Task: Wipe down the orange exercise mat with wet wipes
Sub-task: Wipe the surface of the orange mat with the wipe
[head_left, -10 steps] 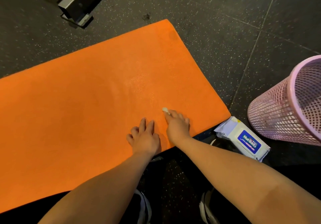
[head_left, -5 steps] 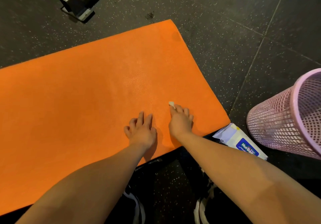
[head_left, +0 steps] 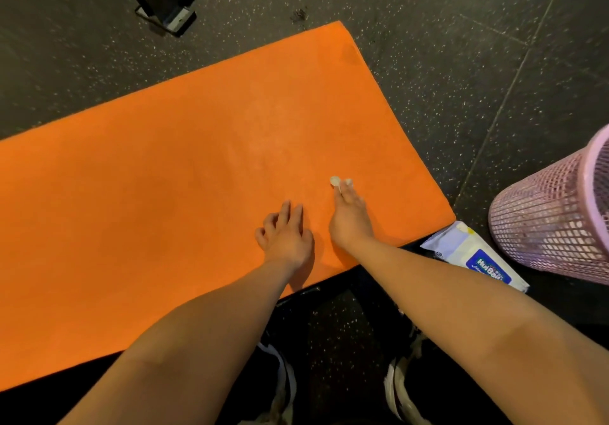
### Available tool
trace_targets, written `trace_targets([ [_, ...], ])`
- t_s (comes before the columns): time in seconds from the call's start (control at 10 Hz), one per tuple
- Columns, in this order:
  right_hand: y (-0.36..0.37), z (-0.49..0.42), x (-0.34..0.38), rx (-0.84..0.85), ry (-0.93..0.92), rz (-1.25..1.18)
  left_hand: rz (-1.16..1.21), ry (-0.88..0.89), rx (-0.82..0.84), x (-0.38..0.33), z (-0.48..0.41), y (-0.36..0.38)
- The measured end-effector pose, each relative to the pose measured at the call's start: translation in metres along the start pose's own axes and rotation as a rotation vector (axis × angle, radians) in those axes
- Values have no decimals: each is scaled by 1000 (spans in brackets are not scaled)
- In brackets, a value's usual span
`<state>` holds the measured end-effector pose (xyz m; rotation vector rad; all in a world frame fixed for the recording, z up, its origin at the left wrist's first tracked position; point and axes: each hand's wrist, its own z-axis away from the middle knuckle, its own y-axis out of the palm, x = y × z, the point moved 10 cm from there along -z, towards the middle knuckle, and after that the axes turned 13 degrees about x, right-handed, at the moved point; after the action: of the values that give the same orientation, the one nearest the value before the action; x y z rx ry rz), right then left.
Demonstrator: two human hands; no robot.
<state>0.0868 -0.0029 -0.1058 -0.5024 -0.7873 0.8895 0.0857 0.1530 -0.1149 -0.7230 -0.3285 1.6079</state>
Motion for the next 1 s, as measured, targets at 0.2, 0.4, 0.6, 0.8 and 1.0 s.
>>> trace_targets([
  [0.2, 39, 0, 49, 167, -225, -54, 23, -7, 0, 1, 1, 2],
  [0.4, 10, -8, 16, 20, -99, 49, 7, 12, -15, 0, 2, -1],
  [0.6, 19, -4, 36, 53, -89, 14, 6, 13, -51, 1, 2, -6],
  [0.8, 21, -14, 43, 136, -186, 168, 0, -7, -85, 3, 1, -11],
  [1.0, 10, -14, 23, 73, -10, 97, 3, -57, -31, 3, -11, -18],
])
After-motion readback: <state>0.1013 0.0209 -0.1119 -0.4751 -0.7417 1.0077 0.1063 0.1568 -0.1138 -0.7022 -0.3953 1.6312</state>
